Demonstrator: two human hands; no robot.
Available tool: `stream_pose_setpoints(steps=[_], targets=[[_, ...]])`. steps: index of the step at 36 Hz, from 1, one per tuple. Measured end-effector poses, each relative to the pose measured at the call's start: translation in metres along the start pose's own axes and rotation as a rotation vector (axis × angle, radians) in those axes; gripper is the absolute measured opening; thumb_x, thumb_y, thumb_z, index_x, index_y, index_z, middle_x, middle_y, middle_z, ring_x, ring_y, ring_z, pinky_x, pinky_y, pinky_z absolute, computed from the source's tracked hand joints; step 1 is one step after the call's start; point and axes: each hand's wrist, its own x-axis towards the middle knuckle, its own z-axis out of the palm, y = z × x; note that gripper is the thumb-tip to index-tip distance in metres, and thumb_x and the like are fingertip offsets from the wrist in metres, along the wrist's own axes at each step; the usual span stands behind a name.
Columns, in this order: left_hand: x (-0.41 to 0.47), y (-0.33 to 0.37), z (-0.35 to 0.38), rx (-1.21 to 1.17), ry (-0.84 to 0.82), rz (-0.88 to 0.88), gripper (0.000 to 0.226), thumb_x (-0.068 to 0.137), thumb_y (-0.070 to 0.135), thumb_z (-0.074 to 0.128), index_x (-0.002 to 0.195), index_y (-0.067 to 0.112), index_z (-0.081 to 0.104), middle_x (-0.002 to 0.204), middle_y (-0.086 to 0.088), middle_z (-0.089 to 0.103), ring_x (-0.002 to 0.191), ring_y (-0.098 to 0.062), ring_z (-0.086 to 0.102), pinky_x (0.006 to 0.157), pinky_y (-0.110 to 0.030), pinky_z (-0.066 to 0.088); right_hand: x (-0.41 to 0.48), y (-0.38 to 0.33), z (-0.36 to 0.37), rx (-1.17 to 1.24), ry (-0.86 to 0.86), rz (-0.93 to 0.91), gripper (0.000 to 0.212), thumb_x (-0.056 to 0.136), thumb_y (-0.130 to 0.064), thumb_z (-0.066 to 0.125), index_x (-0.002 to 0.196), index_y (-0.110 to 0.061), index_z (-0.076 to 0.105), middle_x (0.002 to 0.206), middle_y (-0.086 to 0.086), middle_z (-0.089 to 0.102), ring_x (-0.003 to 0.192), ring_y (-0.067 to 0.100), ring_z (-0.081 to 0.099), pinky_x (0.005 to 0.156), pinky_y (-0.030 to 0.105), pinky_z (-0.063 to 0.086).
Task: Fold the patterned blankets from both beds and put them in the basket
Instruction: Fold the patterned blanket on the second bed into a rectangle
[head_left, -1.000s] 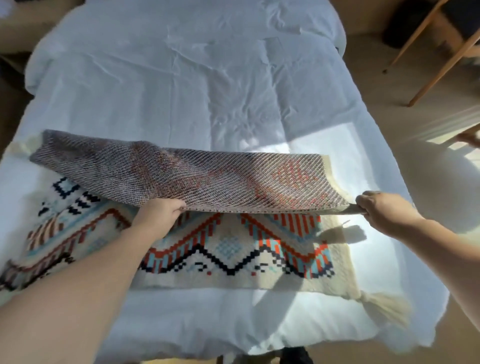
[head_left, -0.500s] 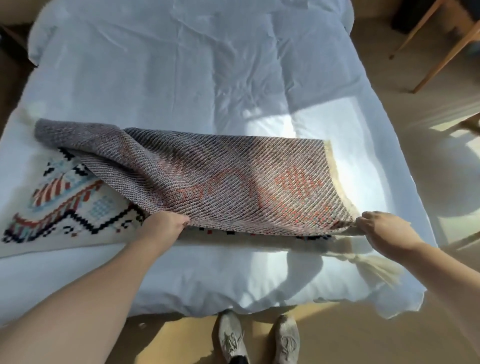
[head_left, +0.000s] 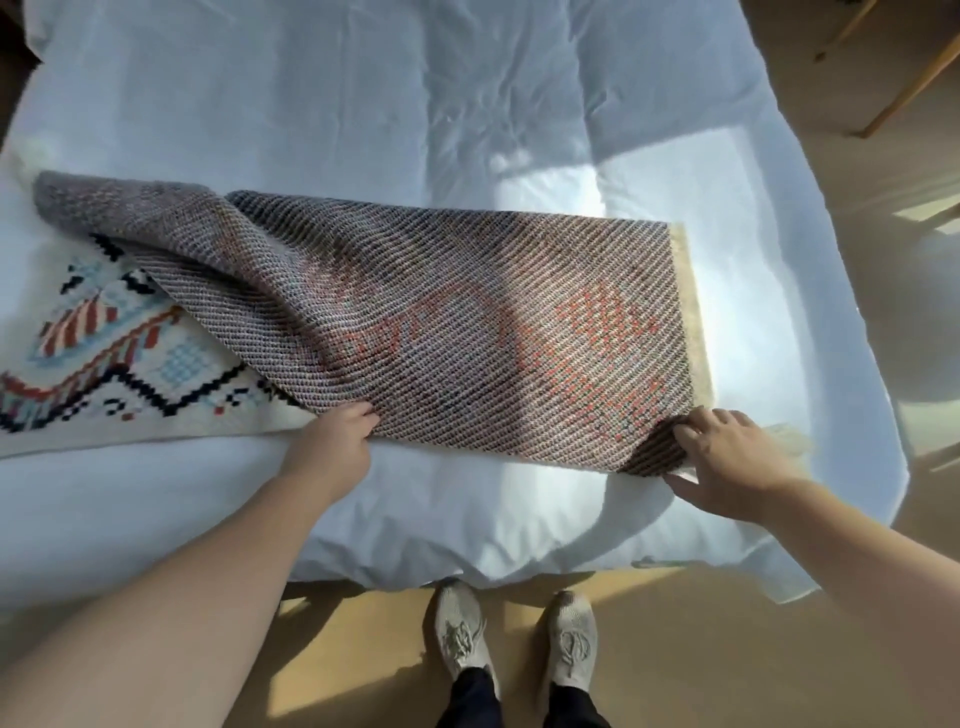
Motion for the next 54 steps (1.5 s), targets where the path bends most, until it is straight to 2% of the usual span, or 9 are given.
stream_pose_setpoints(steps=[4,8,13,16,19,25,33,44,54], targets=[[-0.011,-0.004,-0.005,-0.014,0.05,0.016,0.047,0.093,0.009,0.042,0.14,0.013,0.047,0.152,-0.001,0.035,0.14,-0.019,0.029,0.115,-0.034,0.024,0.007,-0.014,-0.009,-0.004,0.034,-0.045,0.072,0.073,-0.072,0.041,0.108,-0.014,0.065,0.107,0.014,0.061,0.101,0.034,0.056,0.09,0.046,0.044],[-0.03,-0.014,-0.016,-0.042,0.042,-0.032,0.049,0.095,0.012,0.038,0.144,0.017,0.041,0.155,0.003,0.028,0.142,-0.017,0.024,0.115,-0.034,0.024,0.02,-0.042,-0.024,0.047,-0.031,-0.046,0.082,0.079,-0.067,0.025,0.126,-0.01,0.061,0.133,0.024,0.053,0.124,0.04,0.049,0.103,0.051,0.04],[-0.06,-0.045,-0.041,-0.079,0.066,-0.113,0.049,0.095,0.012,0.039,0.143,0.02,0.042,0.154,0.006,0.031,0.139,-0.015,0.029,0.109,-0.032,0.029,0.033,-0.091,-0.056,0.089,-0.019,-0.104,0.071,0.094,-0.06,0.02,0.15,-0.017,0.026,0.158,0.014,0.018,0.145,0.029,0.015,0.118,0.04,0.01],[-0.074,-0.076,-0.055,-0.092,0.093,-0.16,0.049,0.096,0.013,0.039,0.143,0.022,0.041,0.152,0.006,0.033,0.138,-0.015,0.03,0.109,-0.032,0.029,0.047,-0.129,-0.082,0.111,0.016,-0.181,0.073,0.091,-0.06,0.014,0.149,-0.018,0.027,0.156,0.011,0.024,0.144,0.026,0.019,0.117,0.037,0.013],[-0.08,-0.114,-0.066,-0.099,0.113,-0.178,0.048,0.096,0.013,0.038,0.143,0.022,0.041,0.151,0.006,0.035,0.137,-0.014,0.031,0.109,-0.031,0.03,0.065,-0.174,-0.107,0.099,0.07,-0.242,0.06,0.097,-0.051,0.03,0.148,-0.019,0.03,0.152,0.008,0.032,0.14,0.024,0.028,0.114,0.034,0.02],[-0.084,-0.198,-0.081,-0.126,0.135,-0.183,0.047,0.097,0.015,0.039,0.144,0.02,0.04,0.151,0.005,0.036,0.136,-0.014,0.033,0.108,-0.031,0.033,0.097,-0.274,-0.154,0.075,0.138,-0.308,0.051,0.098,-0.047,0.035,0.14,-0.019,0.038,0.145,0.004,0.04,0.13,0.023,0.042,0.105,0.033,0.032],[-0.088,-0.291,-0.109,-0.142,0.123,-0.107,0.042,0.1,0.019,0.037,0.142,0.018,0.043,0.148,0.003,0.04,0.133,-0.015,0.037,0.101,-0.029,0.036,0.131,-0.388,-0.212,0.09,0.221,-0.324,0.035,0.097,-0.039,0.039,0.123,-0.019,0.053,0.123,0.002,0.054,0.108,0.025,0.057,0.082,0.033,0.044],[-0.008,-0.375,-0.146,-0.101,0.228,-0.048,0.035,0.097,0.013,0.044,0.128,0.009,0.058,0.131,-0.007,0.056,0.118,-0.025,0.052,0.093,-0.031,0.041,0.232,-0.471,-0.252,0.209,0.253,-0.393,0.03,0.095,-0.034,0.041,0.112,-0.014,0.056,0.108,0.006,0.057,0.099,0.03,0.059,0.079,0.037,0.049],[0.085,-0.422,-0.161,-0.073,0.267,-0.036,0.033,0.096,0.012,0.044,0.126,0.01,0.057,0.127,-0.005,0.055,0.113,-0.023,0.051,0.089,-0.039,0.046,0.33,-0.518,-0.287,0.244,0.294,-0.357,0.029,0.1,-0.029,0.037,0.108,-0.017,0.062,0.114,0.001,0.058,0.103,0.022,0.056,0.084,0.034,0.047]])
